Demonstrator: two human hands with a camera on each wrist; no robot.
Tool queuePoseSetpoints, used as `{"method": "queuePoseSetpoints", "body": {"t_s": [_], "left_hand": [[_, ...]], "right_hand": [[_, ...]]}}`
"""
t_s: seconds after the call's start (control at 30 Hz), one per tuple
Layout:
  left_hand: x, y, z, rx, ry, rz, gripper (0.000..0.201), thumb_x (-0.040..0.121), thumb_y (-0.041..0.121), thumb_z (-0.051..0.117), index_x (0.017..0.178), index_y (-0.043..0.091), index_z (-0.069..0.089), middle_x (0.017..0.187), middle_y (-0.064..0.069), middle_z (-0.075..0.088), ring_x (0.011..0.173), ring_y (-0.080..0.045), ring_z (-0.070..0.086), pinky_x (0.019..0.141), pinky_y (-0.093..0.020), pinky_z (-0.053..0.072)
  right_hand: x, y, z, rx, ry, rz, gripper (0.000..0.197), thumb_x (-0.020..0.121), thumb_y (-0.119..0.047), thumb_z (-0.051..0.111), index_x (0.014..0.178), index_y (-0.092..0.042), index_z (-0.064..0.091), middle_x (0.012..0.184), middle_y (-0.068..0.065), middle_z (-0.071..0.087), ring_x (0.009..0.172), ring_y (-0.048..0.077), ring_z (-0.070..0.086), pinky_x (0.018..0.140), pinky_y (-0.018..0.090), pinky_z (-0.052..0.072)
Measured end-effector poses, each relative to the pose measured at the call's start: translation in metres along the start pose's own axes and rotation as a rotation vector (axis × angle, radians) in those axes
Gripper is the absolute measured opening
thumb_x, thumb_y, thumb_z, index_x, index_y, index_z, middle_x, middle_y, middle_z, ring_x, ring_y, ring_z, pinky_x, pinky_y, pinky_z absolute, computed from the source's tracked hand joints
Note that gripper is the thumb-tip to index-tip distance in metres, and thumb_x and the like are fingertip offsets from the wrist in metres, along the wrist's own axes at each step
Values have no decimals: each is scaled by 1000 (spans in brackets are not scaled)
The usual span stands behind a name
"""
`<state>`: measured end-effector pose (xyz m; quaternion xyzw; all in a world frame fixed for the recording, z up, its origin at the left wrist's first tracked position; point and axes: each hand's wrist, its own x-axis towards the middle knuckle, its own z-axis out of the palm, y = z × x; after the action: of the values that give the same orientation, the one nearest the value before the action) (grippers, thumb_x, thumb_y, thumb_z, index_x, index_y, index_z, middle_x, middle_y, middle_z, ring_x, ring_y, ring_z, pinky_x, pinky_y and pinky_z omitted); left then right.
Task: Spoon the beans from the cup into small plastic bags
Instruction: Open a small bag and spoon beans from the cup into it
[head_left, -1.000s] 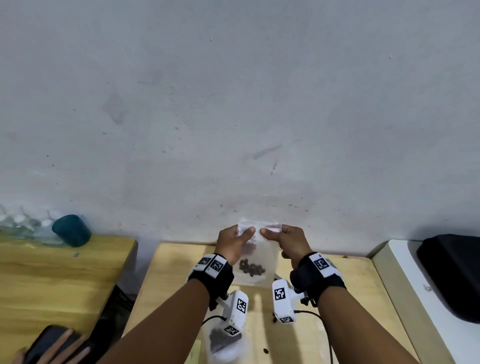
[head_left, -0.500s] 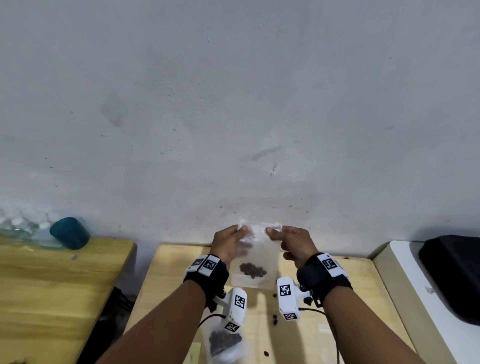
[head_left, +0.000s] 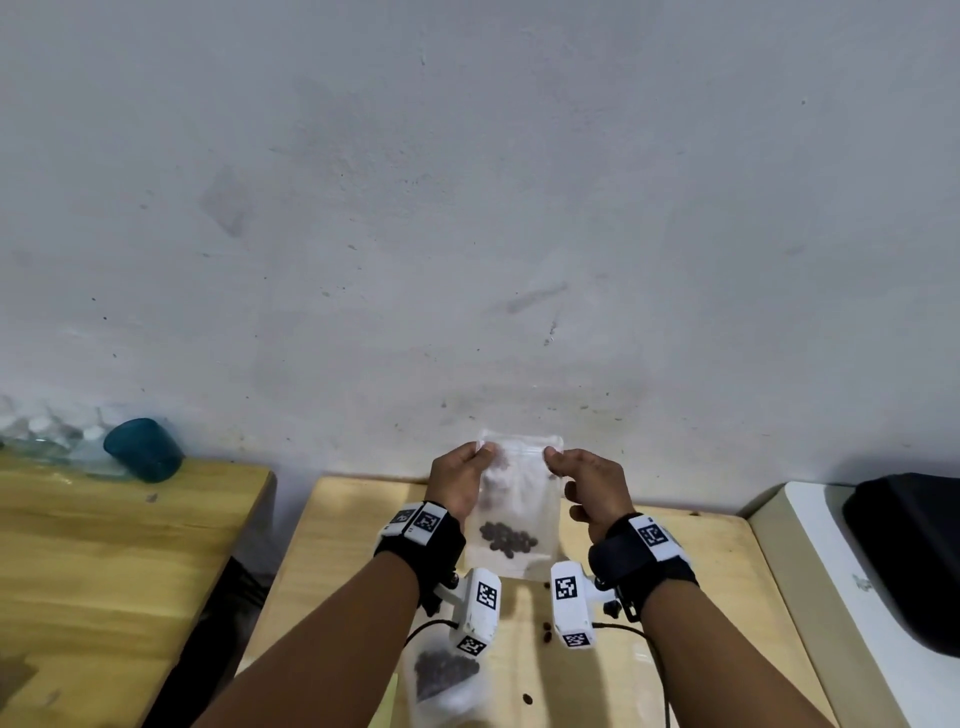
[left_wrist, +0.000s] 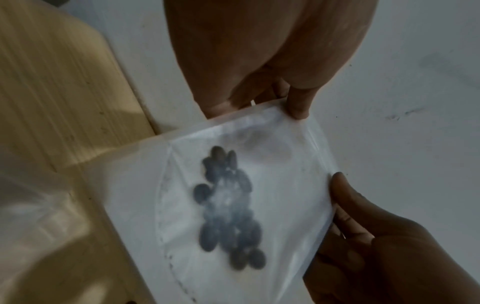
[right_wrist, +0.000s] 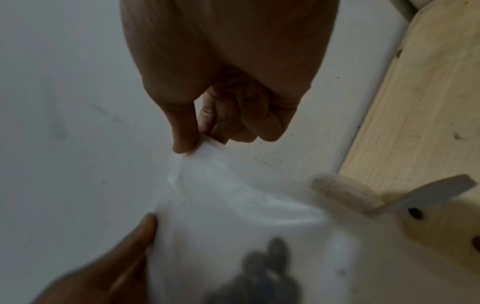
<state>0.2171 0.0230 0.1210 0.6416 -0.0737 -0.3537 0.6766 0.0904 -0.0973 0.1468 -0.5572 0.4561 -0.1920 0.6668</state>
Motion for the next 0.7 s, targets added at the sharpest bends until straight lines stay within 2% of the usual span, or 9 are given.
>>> {"method": "queuePoseSetpoints", "body": {"t_s": [0.1, 0.17, 0.27, 0.33, 0.37, 0.43, 0.5, 0.6, 0.7], "left_hand": [[2, -7, -4, 69, 81, 37, 22, 91, 25, 62, 74, 13, 71, 74, 2, 71, 74, -19, 60, 79, -31, 49], [1, -14, -11, 112, 143, 42, 29, 91, 27, 61, 68, 9, 64, 70, -2, 64, 68, -20, 51, 71, -30, 44], [-3, -32, -29, 206, 195, -15, 30, 89, 31, 63, 65, 14, 60, 73, -5, 62, 68, -20, 50, 71, -30, 44], [-13, -43, -45, 206, 212, -117, 9, 82, 27, 70, 81, 22, 63, 82, -5, 66, 68, -21, 53, 69, -32, 49], [-20, -49, -52, 175, 208, -149, 16, 80, 17, 72, 90, 23, 62, 82, -6, 66, 66, -21, 53, 63, -32, 49], [-34, -68, -72, 167, 185, -150, 30, 76, -3, 68, 95, 19, 59, 77, -6, 64, 64, -22, 56, 56, -32, 49], [-50, -88, -89, 236, 152, -158, 28, 76, -11, 64, 82, 16, 64, 75, -7, 64, 66, -23, 58, 57, -32, 52], [-68, -119, -108, 286, 154, -280, 24, 78, -9, 65, 73, 14, 69, 74, -12, 65, 64, -23, 57, 61, -32, 52], [-77, -140, -124, 318, 159, -366, 16, 78, -5, 67, 88, 7, 71, 75, -11, 64, 62, -24, 56, 63, -32, 50]], "right_hand": [[-6, 9, 2, -66, 6, -76, 28, 79, -25, 80, 87, -19, 53, 67, -3, 58, 50, 14, 37, 42, 20, 28], [-12, 23, 4, -153, -76, -135, 34, 77, -14, 80, 79, -17, 46, 64, -2, 51, 46, 9, 40, 39, 17, 31], [-21, 52, 11, -338, -227, -94, 23, 74, -5, 80, 70, -13, 59, 62, -3, 55, 52, 9, 49, 42, 12, 36], [-25, 72, 16, -359, -220, -44, 13, 75, -5, 80, 79, -10, 69, 68, -4, 61, 63, 10, 56, 44, 9, 37], [-27, 81, 18, -363, -213, -36, 13, 75, -5, 80, 83, -9, 71, 72, -4, 63, 67, 11, 58, 45, 9, 38], [-32, 101, 23, -416, -243, -31, 15, 75, -2, 79, 86, -10, 72, 78, -1, 64, 74, 13, 60, 52, 10, 43], [-38, 121, 29, -512, -298, -10, 20, 74, 1, 78, 84, -15, 71, 79, 0, 63, 76, 16, 61, 62, 12, 49], [-46, 147, 38, -672, -382, 40, 27, 73, 1, 76, 83, -23, 70, 86, -1, 65, 85, 18, 62, 74, 25, 55], [-55, 167, 46, -813, -449, 68, 32, 73, -7, 77, 96, -27, 68, 102, -3, 62, 96, 16, 60, 80, 24, 48]]}}
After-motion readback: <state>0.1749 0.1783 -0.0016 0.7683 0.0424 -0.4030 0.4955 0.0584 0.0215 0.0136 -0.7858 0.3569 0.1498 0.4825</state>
